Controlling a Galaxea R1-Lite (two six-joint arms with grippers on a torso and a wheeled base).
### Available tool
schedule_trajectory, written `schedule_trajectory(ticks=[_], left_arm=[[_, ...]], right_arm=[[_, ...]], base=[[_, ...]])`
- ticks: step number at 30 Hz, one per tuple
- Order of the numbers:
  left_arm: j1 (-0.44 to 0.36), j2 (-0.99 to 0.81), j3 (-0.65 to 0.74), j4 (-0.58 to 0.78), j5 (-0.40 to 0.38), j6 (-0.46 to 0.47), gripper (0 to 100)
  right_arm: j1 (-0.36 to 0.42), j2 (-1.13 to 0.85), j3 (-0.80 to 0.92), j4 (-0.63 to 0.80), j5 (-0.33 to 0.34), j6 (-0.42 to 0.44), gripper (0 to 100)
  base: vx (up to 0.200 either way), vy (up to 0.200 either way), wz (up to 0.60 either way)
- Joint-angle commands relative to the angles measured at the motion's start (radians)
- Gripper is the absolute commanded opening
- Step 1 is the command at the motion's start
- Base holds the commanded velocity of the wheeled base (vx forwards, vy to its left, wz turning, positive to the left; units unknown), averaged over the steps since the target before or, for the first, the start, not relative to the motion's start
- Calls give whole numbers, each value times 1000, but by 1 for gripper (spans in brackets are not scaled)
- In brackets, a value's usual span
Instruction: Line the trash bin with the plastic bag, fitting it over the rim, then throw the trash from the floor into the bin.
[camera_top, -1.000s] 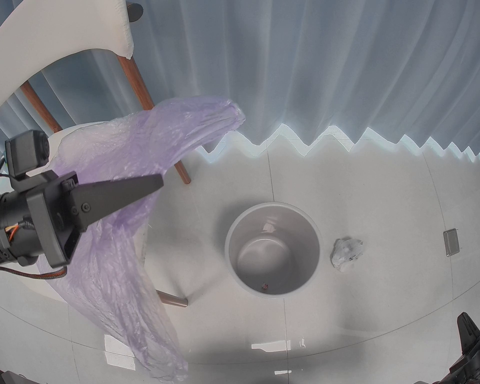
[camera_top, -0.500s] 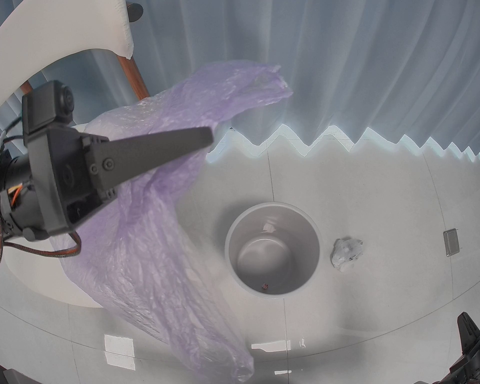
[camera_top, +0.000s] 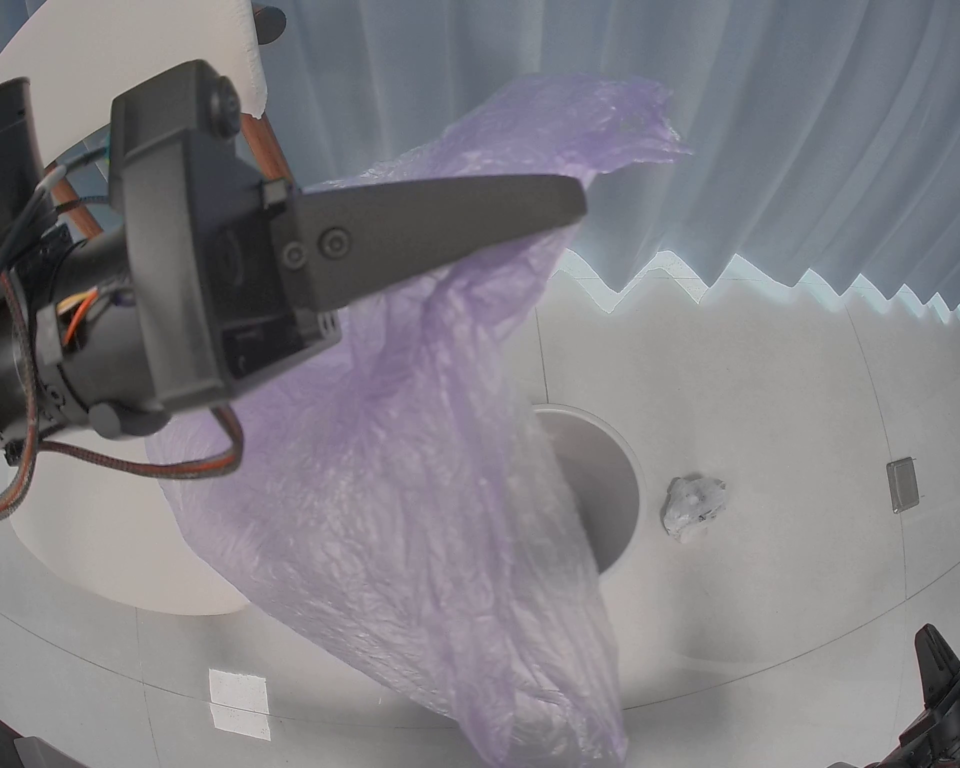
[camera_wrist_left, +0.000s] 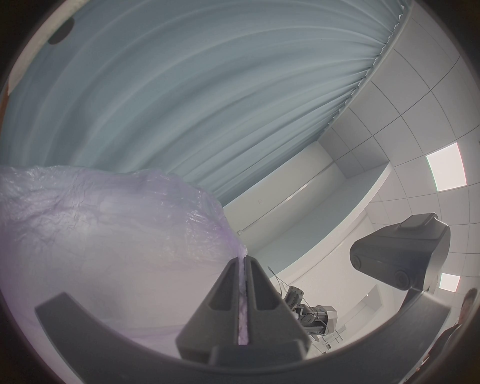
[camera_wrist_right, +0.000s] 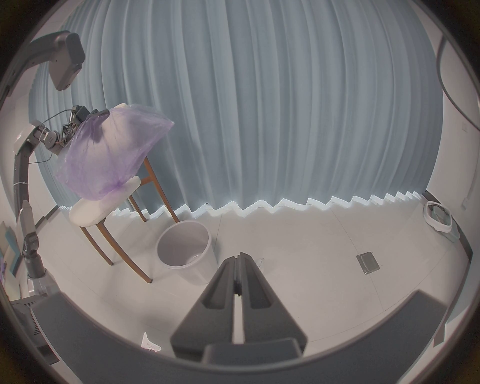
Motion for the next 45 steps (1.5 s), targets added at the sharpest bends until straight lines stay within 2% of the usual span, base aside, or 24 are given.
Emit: schedule_trajectory(ticks=[1, 9, 18, 30, 37, 45], left_arm=[[-28, 51, -54, 0, 1, -1, 0], [-88, 107, -130, 6, 4, -1, 0], [-108, 154, -169, 8, 11, 1, 0], [-88, 251, -167, -2, 11, 11, 0], [-45, 302, -107, -2, 12, 111, 0], [-26, 348, -57, -22, 15, 140, 0]], right_arm=[[0, -16, 18, 0, 0, 1, 0], [0, -16, 18, 0, -1, 1, 0], [0, -18, 18, -2, -1, 4, 0], [0, -16, 18, -2, -3, 5, 0], [0, -16, 18, -2, -3, 5, 0], [0, -16, 18, -2, -3, 8, 0]], base=[[0, 0, 0], [0, 0, 0], [0, 0, 0], [0, 0, 0], [0, 0, 0], [0, 0, 0]])
